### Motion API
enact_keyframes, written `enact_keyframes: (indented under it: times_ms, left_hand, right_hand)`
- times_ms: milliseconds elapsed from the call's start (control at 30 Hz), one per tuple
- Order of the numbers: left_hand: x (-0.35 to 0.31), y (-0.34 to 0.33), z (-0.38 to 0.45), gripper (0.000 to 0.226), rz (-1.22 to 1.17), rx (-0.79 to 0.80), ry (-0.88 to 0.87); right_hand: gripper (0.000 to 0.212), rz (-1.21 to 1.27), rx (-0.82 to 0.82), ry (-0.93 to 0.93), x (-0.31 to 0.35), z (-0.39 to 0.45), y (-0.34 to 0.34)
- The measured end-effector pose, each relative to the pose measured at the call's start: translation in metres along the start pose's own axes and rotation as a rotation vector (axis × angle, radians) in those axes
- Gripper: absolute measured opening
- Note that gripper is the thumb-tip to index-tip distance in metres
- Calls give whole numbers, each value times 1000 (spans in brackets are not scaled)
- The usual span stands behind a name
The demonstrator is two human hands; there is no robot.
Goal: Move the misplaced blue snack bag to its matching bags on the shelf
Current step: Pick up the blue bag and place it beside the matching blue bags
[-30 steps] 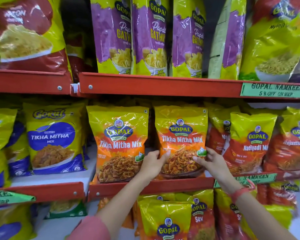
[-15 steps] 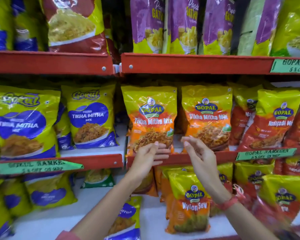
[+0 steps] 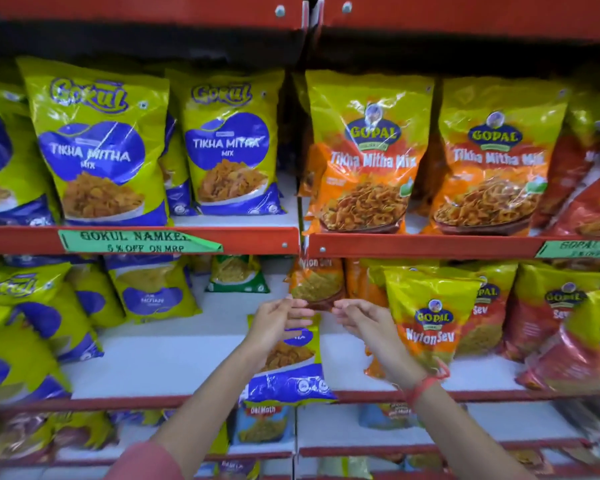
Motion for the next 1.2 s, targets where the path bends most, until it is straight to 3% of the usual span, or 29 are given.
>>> enact_keyframes:
  times_ms: [100,233,367,433,500,567,667,800,1200]
  left_hand:
    - [35,22,9,26,-35,-116,78]
    - [89,58,25,28,-49,-361,193]
    - [118,70,38,16,-49,-488,299]
    - [129,72,47,51,-46,-434,403]
    - [134,72,52,64,-47,-362,506]
    - [135,71,56,66,-99,-339,557]
    - [137,71,58,44,-88,-401,501]
    - [142,74,46,39,-139,-352,413]
    - [125,68,-23,30,-200,-253,198]
  right_hand:
    - [28,2,26,-170,-40,25,-14]
    - [14,-16,51,-373,-87,53,-27]
    - [25,58,30,-548,-119,70,-37]
    - [35,104,57,-618,-139,80,-42]
    - [48,91,71,-658,-147,82,-47]
    - [56,127,56,-650,-159,86,-49]
    - [67,214,9,-588,-157,80,-50]
    - [32,295,13,-474,-142,65,-49]
    - [27,303,113,-236,-108,8,-59]
Point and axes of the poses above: each hand's wrist, its own z-axis towards the middle knuckle, its own y-axis out of the back of the hand, x = y × z, the point moved 2 cm from there along z, towards the middle knuckle, and after that the axes turned 15 degrees about x, right-handed, at the moved point
